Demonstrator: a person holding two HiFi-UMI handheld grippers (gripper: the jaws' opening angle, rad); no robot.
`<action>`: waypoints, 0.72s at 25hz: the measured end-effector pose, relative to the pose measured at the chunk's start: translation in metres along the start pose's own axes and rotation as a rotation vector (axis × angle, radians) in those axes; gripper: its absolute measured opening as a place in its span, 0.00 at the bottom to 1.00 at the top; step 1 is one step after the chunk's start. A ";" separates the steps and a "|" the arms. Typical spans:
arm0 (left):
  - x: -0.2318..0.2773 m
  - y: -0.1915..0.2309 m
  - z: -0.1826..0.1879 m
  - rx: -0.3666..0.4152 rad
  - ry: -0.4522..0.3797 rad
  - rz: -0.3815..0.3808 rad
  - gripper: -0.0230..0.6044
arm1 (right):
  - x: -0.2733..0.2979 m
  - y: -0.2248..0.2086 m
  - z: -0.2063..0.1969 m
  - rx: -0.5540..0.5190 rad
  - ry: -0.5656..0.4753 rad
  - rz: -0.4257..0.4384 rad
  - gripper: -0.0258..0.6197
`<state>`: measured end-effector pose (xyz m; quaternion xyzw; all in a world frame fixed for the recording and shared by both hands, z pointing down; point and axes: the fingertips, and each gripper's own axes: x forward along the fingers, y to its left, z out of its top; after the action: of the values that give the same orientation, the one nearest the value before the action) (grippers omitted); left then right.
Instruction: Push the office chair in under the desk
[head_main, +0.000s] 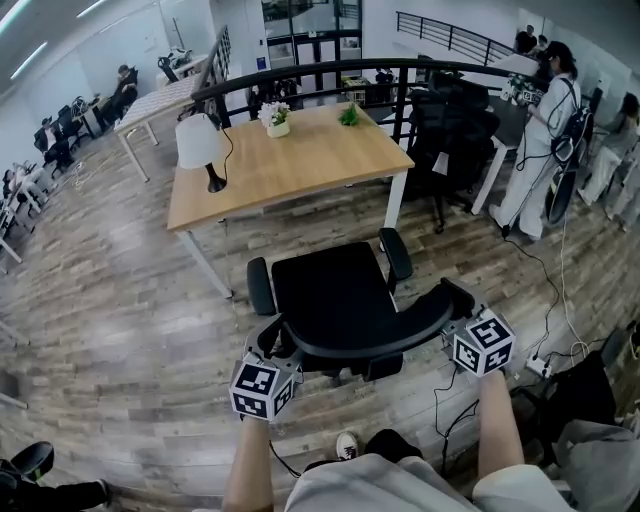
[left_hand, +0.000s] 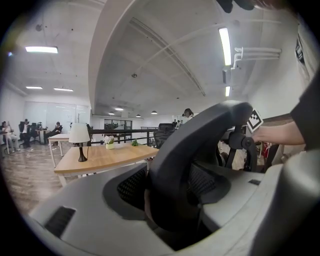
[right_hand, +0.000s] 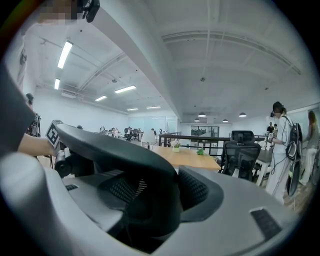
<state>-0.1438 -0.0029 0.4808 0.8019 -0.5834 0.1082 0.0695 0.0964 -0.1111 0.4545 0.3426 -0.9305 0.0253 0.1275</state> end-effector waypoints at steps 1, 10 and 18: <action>0.001 0.001 -0.001 -0.002 0.000 -0.001 0.51 | 0.003 -0.001 0.000 0.000 0.000 0.002 0.44; 0.015 0.018 0.000 -0.003 -0.012 0.005 0.51 | 0.024 -0.008 0.002 0.006 -0.025 0.020 0.45; 0.041 0.040 0.007 0.006 0.004 0.020 0.51 | 0.054 -0.025 0.010 0.000 -0.066 0.026 0.45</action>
<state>-0.1688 -0.0547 0.4841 0.7961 -0.5909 0.1123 0.0675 0.0707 -0.1662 0.4578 0.3310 -0.9386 0.0157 0.0965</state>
